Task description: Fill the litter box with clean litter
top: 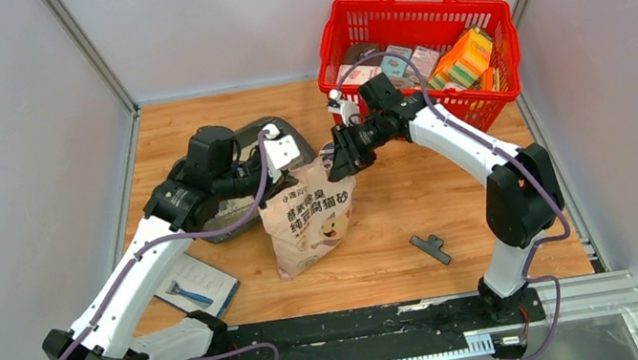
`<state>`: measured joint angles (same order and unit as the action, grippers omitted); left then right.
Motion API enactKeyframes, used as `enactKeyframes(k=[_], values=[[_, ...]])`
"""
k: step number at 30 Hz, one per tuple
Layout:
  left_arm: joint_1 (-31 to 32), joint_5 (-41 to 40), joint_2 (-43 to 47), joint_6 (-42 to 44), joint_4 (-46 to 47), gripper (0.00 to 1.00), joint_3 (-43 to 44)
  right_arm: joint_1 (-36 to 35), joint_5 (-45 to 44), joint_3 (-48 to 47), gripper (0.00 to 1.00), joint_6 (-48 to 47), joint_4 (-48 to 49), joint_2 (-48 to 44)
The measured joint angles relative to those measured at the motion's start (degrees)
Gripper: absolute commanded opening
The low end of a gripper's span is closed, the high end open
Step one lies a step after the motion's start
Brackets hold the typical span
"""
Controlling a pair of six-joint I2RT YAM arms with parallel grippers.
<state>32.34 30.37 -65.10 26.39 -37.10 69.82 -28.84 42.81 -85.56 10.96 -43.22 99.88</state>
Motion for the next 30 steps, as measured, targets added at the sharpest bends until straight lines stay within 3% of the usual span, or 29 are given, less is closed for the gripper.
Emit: enactKeyframes(k=[10,30], values=[[0.11,-0.2,4.09,6.64,-4.61,0.0,-0.02,5.99,16.31,0.59,0.0,12.68,2.64,0.26],[0.28,-6.95,12.57,15.98,-12.26,0.0,-0.79,10.67,21.16,-3.96,0.0,15.65,-0.26,-0.11]])
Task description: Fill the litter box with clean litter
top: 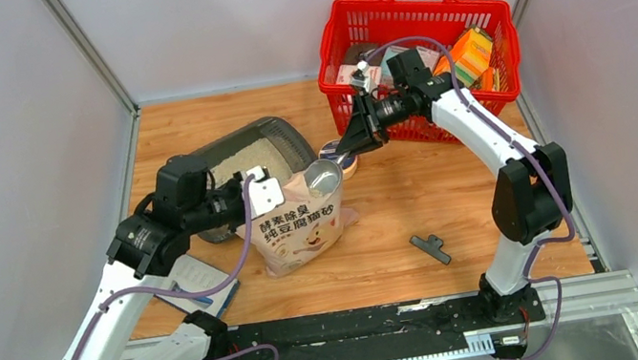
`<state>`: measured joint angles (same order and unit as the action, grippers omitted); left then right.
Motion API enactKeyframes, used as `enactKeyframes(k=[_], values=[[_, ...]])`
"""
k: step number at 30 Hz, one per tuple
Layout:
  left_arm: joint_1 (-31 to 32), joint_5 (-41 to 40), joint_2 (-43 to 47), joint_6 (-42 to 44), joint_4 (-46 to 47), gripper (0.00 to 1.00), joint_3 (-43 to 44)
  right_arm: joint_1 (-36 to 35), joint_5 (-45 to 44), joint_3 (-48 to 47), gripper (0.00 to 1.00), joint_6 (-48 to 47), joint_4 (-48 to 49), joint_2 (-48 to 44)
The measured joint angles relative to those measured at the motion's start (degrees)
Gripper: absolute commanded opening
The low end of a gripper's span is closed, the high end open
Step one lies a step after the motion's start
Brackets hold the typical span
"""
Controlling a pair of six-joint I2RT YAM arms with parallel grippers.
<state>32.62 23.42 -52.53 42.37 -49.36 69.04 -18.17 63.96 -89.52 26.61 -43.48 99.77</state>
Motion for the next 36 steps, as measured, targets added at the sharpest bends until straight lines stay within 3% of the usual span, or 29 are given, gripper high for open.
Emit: enactKeyframes(k=[9,23,36], values=[[-0.11,-1.49,1.03,-0.22,-0.07,0.0,0.0,-0.35,-2.19,-2.89,0.0,0.72,-0.17,-0.98],[-0.9,-2.25,-2.58,-10.97,1.31,0.0,1.05,-6.84,-17.94,-10.78,0.0,-5.6,-5.03,-2.64],[-1.36,-5.44,-1.2,-10.97,-0.59,0.0,1.2,0.85,-4.98,-7.89,0.0,5.44,2.75,0.81]])
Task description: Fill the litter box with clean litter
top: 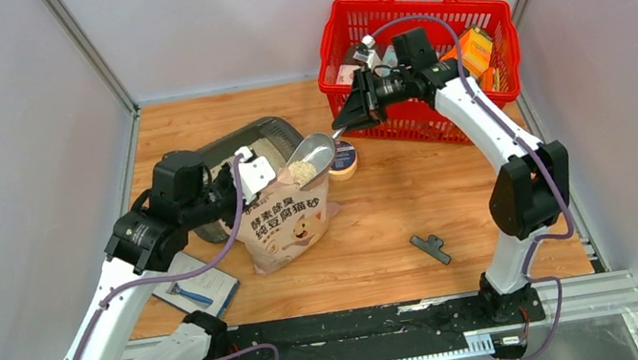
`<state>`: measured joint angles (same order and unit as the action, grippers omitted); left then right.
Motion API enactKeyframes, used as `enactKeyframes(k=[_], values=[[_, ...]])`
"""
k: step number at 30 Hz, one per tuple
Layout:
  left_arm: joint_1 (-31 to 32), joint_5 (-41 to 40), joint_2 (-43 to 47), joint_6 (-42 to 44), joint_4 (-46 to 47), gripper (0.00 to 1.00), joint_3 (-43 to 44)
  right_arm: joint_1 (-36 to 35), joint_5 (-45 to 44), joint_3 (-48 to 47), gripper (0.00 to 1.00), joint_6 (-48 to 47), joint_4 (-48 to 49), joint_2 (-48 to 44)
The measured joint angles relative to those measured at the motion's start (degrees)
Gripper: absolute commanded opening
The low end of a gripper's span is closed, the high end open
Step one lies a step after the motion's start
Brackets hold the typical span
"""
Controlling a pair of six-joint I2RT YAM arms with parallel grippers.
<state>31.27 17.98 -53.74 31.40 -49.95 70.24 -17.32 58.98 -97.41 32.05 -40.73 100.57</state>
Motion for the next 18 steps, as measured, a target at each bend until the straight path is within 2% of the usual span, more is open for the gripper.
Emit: enactKeyframes(k=[8,18], values=[[-1.01,-1.03,1.18,1.97,-2.32,0.0,0.33,0.02,6.93,-0.11,0.0,4.28,5.33,4.55],[-2.12,-1.84,2.71,2.19,-4.35,0.0,0.33,2.16,12.09,-4.92,0.0,4.85,5.9,8.94]])
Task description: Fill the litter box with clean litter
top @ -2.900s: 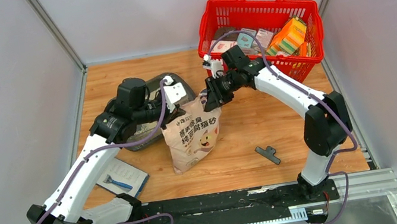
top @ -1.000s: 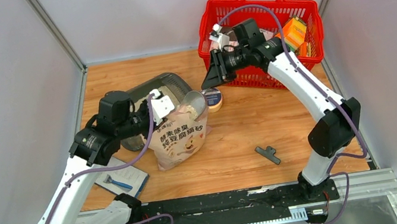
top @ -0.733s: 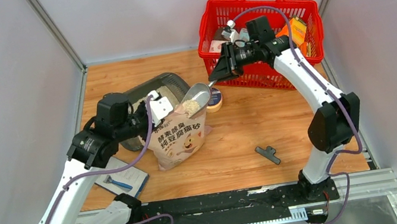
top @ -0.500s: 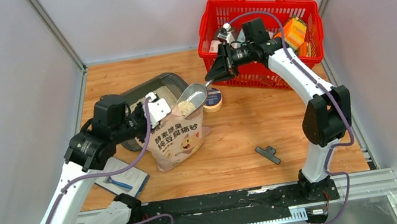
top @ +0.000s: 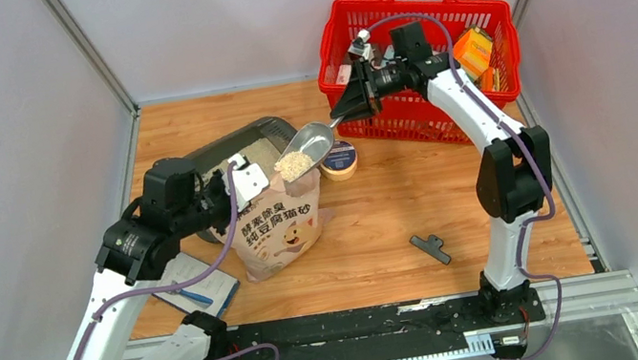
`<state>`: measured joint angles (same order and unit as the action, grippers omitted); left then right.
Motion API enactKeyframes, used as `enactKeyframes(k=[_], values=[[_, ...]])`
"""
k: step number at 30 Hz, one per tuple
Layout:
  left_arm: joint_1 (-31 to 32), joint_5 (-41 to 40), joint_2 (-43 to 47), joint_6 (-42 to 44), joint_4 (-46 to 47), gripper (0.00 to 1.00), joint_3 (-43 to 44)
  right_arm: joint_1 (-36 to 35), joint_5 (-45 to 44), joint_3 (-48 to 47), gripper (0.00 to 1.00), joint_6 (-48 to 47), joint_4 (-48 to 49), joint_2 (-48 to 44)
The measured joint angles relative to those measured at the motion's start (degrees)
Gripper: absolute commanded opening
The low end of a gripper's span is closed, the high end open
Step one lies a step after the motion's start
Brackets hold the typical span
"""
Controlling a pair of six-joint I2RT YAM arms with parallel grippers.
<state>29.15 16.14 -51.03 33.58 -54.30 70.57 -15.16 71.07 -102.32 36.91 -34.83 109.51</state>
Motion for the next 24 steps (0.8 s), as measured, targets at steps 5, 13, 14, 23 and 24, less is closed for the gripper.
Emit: enactKeyframes(k=[5,13,14,23,24], values=[[-0.44,-0.2,0.07,0.0,-0.09,0.0,0.0,0.79,0.72,-3.37,0.0,0.33,0.15,1.36],[-1.09,-0.48,0.17,0.04,-0.24,0.0,-0.02,0.94,1.51,-11.21,0.0,2.8,2.14,7.48],[-1.14,-0.48,0.17,0.15,-0.28,0.0,-0.02,0.79,1.44,-13.53,0.0,3.15,2.54,9.01],[-1.2,1.68,0.66,2.08,-1.22,0.0,-0.17,-3.06,-1.97,-29.99,0.0,6.91,9.38,23.26],[-1.2,2.03,0.87,2.29,-1.2,0.0,-0.39,-3.89,-2.45,-31.12,0.0,7.04,9.94,24.63]])
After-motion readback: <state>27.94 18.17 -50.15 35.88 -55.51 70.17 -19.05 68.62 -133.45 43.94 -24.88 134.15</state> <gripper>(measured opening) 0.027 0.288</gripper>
